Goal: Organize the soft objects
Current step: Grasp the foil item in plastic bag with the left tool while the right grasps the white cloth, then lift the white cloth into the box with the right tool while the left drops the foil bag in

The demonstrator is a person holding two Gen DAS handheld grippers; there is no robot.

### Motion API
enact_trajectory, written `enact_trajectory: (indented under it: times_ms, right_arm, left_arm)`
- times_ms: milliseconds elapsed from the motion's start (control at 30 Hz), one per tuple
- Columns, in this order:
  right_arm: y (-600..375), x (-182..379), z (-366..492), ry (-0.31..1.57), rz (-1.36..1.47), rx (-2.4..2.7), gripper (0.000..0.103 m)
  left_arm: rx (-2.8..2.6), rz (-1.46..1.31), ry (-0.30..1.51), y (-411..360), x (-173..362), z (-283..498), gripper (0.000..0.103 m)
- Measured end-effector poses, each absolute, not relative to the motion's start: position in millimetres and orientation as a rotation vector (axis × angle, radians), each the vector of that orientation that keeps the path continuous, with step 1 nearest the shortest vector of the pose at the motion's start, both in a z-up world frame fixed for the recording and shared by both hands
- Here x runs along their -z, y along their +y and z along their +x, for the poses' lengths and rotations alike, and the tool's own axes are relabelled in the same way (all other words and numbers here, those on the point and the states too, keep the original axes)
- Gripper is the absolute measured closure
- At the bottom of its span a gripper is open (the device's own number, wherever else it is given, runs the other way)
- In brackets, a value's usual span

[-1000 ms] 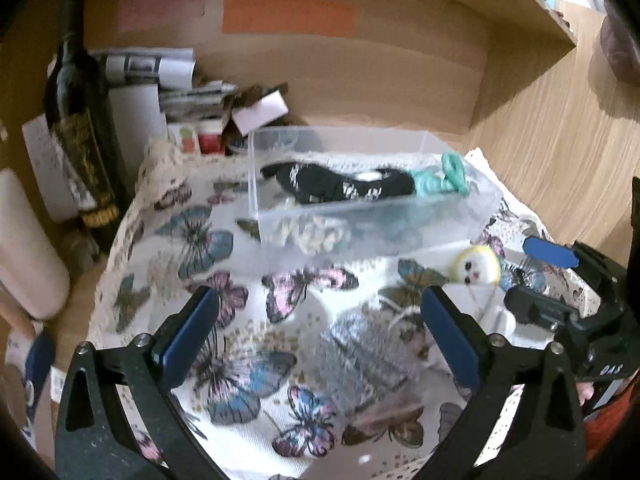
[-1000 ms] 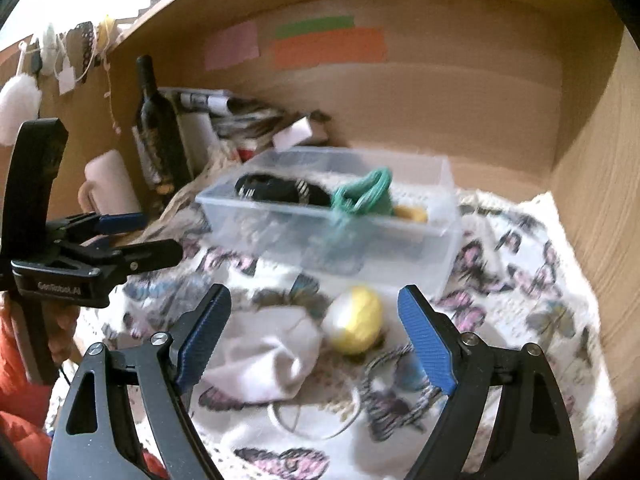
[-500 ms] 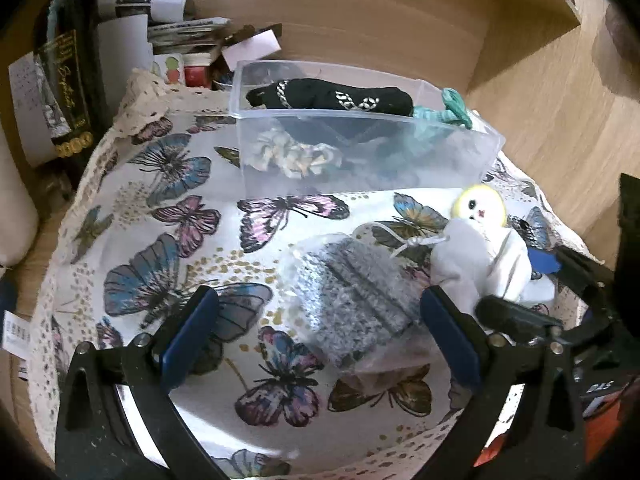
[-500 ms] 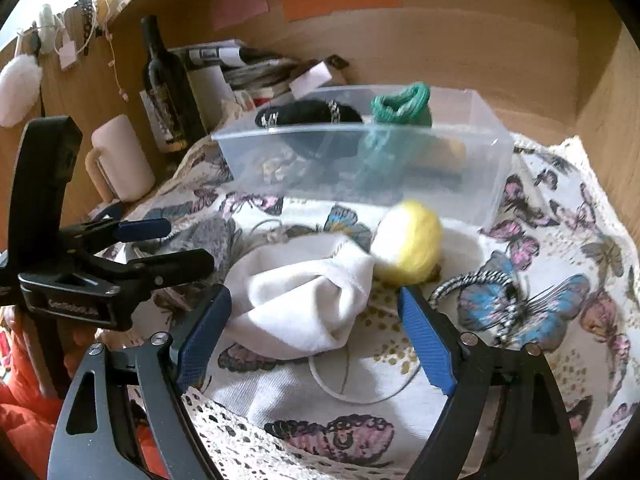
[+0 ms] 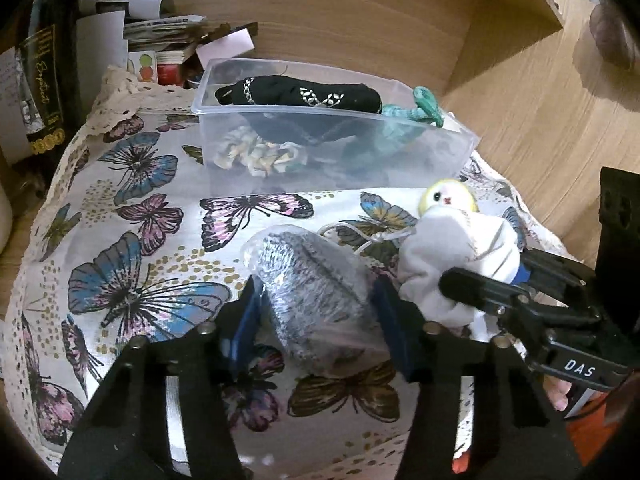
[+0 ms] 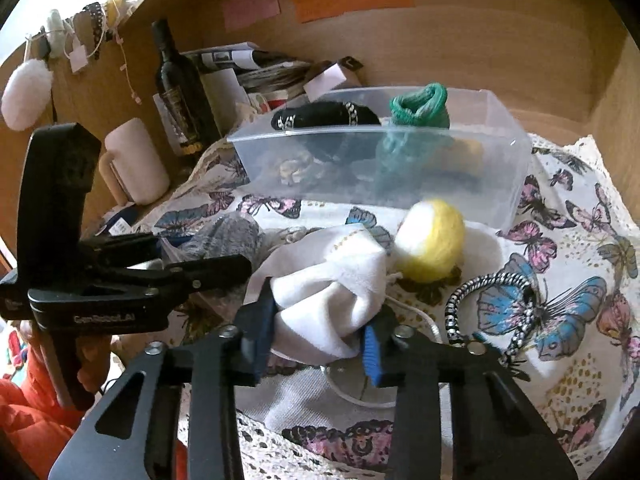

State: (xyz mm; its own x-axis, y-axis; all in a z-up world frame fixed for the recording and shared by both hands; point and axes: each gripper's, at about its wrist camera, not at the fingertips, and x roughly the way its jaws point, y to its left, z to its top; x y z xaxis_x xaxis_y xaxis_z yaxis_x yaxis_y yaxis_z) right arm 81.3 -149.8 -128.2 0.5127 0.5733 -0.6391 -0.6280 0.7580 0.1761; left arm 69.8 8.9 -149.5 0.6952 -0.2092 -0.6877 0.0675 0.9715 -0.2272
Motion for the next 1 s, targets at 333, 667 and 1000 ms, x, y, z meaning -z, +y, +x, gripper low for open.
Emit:
enact_trajectory:
  times_ms: [333,667,1000]
  right_arm:
    - [-159.3,104.1,78.8,0.647,-0.054,-0.718,0.079]
    - [-169.2,64.8,83.2,0.519,-0.019,-0.698,0.079]
    - [-176.7,24.4,94.9,0.37,-0.014,-0.644,0.079]
  left_arm:
    - [0.141,-0.197,0.728,17.0,129.1,63.3,0.069]
    - [0.124,-0.175,0.599,22.3,86.7,62.3,0.069]
    - [0.107,-0.151,0.495,27.0,50.0,77.7,0.069]
